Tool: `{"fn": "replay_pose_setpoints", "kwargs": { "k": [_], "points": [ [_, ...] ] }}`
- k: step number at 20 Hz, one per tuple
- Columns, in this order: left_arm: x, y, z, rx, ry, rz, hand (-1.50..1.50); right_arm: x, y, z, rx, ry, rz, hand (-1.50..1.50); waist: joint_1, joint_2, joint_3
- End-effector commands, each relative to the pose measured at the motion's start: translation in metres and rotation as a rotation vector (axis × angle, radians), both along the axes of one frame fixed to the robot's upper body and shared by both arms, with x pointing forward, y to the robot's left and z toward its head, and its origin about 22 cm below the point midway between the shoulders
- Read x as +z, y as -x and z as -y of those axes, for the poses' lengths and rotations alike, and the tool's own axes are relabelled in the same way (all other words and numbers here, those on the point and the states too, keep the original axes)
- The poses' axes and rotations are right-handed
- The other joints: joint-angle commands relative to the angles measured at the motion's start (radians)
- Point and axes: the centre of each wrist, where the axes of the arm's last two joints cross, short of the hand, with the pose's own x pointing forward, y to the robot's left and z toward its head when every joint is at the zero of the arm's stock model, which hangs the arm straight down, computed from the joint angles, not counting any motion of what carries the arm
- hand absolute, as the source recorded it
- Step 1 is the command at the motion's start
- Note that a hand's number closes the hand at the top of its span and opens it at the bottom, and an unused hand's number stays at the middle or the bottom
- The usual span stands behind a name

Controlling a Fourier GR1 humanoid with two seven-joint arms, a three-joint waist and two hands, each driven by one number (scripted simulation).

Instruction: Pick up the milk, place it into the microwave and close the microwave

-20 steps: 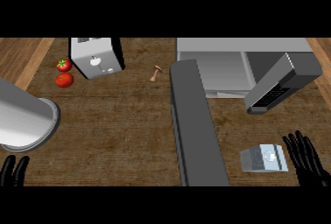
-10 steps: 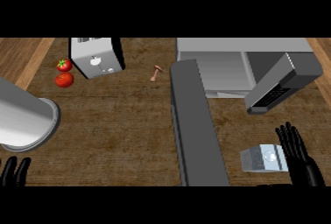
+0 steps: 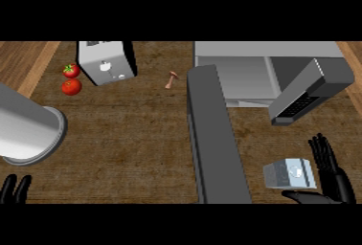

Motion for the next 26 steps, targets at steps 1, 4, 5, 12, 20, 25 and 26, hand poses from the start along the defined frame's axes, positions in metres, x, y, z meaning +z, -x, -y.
{"fn": "replay_pose_setpoints", "kwargs": {
  "k": [1,4,5,12,20,25,26],
  "points": [
    [0.004,-0.003,0.003,0.001,0.004,0.003,-1.5,-0.015,-0.001,-0.001,0.052,-0.059,0.01,-1.5,-0.002,0.0,0.0],
    [-0.005,-0.009,0.004,-0.001,0.013,0.0,-1.5,-0.019,0.004,-0.016,0.282,-0.195,-0.043,-1.5,-0.002,0.001,0.001],
    [-0.003,-0.008,-0.002,0.003,0.01,-0.006,-1.5,-0.005,-0.013,-0.001,0.321,-0.188,-0.054,-1.5,0.006,0.002,0.002],
    [0.007,-0.001,-0.003,-0.018,0.021,-0.01,-1.5,0.002,-0.016,-0.014,0.427,-0.26,0.077,1.5,-0.003,-0.002,0.001],
    [-0.002,0.005,0.002,-0.01,0.027,-0.017,-1.5,-0.002,-0.026,-0.027,0.171,-0.171,0.185,1.5,0.002,-0.001,0.0],
    [-0.005,-0.001,-0.005,-0.047,0.02,-0.028,-1.5,0.004,-0.059,-0.013,0.021,-0.152,0.179,1.5,0.009,0.003,0.001],
    [0.0,-0.003,-0.002,-0.039,0.041,-0.016,-1.5,0.008,-0.067,-0.012,0.027,-0.137,0.198,1.5,0.008,0.003,0.001]
  ]
}}
